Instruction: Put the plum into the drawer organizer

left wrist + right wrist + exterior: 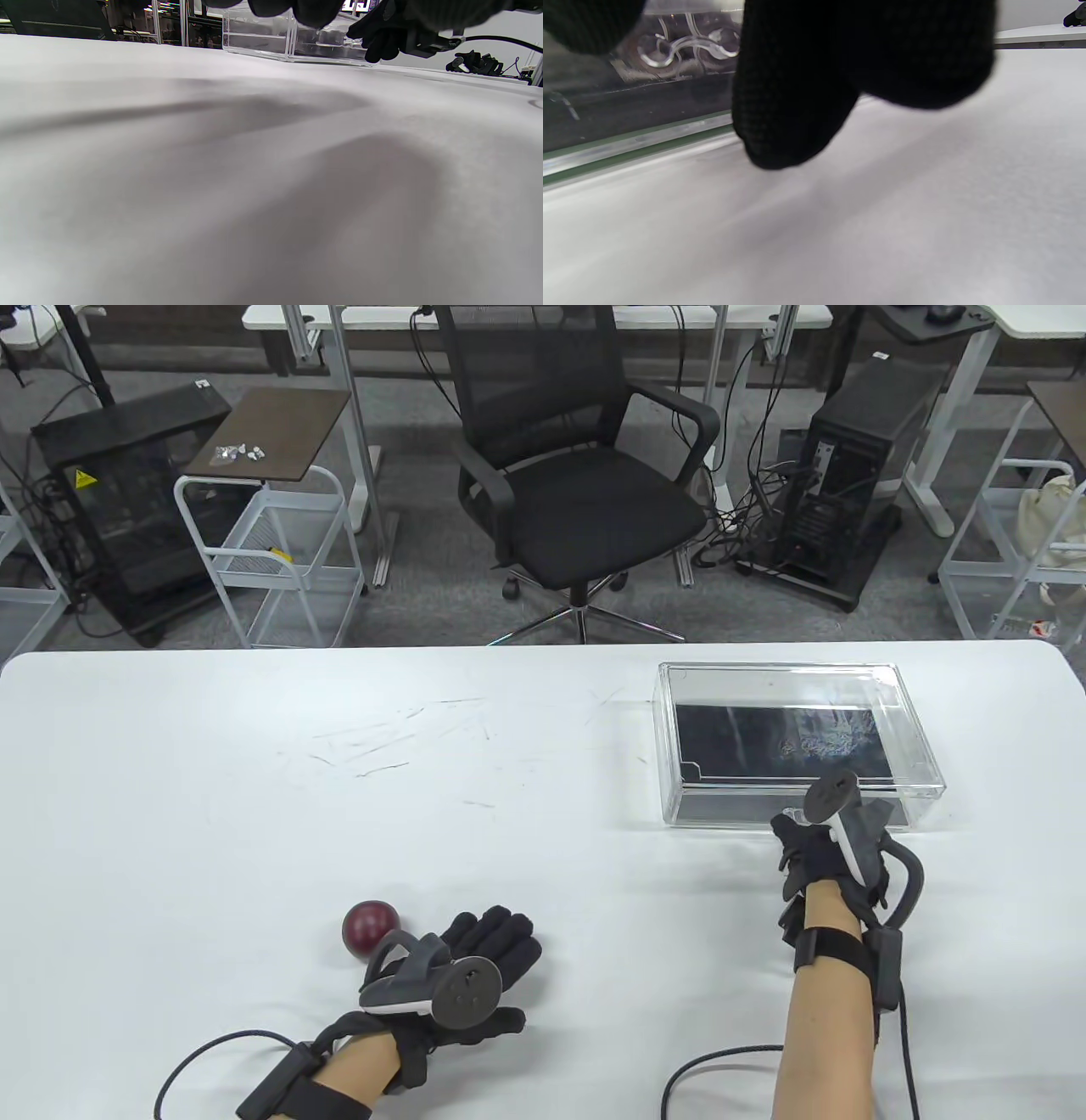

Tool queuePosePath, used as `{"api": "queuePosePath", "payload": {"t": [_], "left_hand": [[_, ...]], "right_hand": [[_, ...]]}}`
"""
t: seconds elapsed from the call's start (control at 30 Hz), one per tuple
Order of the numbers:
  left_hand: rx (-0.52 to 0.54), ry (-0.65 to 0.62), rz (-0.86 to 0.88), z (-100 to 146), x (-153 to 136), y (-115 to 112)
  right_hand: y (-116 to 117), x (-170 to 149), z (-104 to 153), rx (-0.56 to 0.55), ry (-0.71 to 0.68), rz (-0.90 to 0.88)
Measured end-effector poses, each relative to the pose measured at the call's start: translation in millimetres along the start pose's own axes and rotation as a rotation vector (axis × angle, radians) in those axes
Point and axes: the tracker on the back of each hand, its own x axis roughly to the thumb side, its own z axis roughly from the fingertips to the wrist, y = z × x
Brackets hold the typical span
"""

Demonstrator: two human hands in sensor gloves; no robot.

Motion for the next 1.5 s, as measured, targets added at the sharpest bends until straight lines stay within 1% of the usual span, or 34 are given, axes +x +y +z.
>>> {"api": "queuePosePath", "payload": {"t": [0.17, 0.37, 0.43, 0.53, 0.67, 0.8, 0.87, 1.03, 1.13, 1.27, 1.33, 1.43, 1.47, 1.5], "left_hand": [[-0.001, 0.001, -0.001, -0.3, -0.1, 0.1], [0.004, 0.004, -0.004, -0.5, -0.4, 0.0], [0.001, 0.005, -0.004, -0.8, -0.6, -0.3], [-0.008, 0.009, -0.003, -1.5, -1.1, -1.3], [-0.006, 0.012, -0.001, -0.9, -1.7, -1.1], [-0.009, 0.016, 0.000, -0.7, -2.3, -1.7], [-0.011, 0.018, 0.000, -0.7, -2.2, -1.6], [-0.014, 0.020, -0.004, -0.6, -2.1, -1.9], [-0.016, 0.022, -0.007, -0.7, -1.9, -2.1], [-0.018, 0.023, -0.009, -0.7, -1.6, -2.1], [-0.014, 0.024, -0.008, -0.4, -1.5, -1.6], [-0.003, 0.024, -0.006, 0.6, -1.3, 0.0], [-0.001, 0.024, -0.005, 0.8, -1.4, 0.3], [0.001, 0.026, -0.002, 0.8, -1.8, 0.6]], "right_hand": [[2.8, 7.8, -7.2, 0.027, -0.001, -0.003], [4.7, 12.3, -6.9, -0.041, -0.022, 0.021], [3.9, 12.5, -4.9, -0.071, -0.061, 0.061], [1.9, 11.4, 0.3, -0.085, -0.110, 0.118], [-0.6, 7.2, 14.1, -0.063, -0.161, 0.231], [-1.9, -1.8, 28.1, -0.015, -0.190, 0.269], [-2.5, -6.7, 37.2, 0.003, -0.207, 0.315], [-3.3, -15.3, 53.7, 0.079, -0.195, 0.348], [-1.6, -17.5, 57.1, 0.104, -0.178, 0.354], [0.3, -22.0, 60.0, 0.061, -0.179, 0.317], [-1.4, -23.6, 62.4, 0.074, -0.164, 0.301], [-15.9, -18.9, 77.0, 0.031, -0.180, 0.286], [-24.3, -14.4, 86.4, -0.002, -0.205, 0.275], [-33.9, -7.1, 100.4, -0.053, -0.258, 0.240]]}}
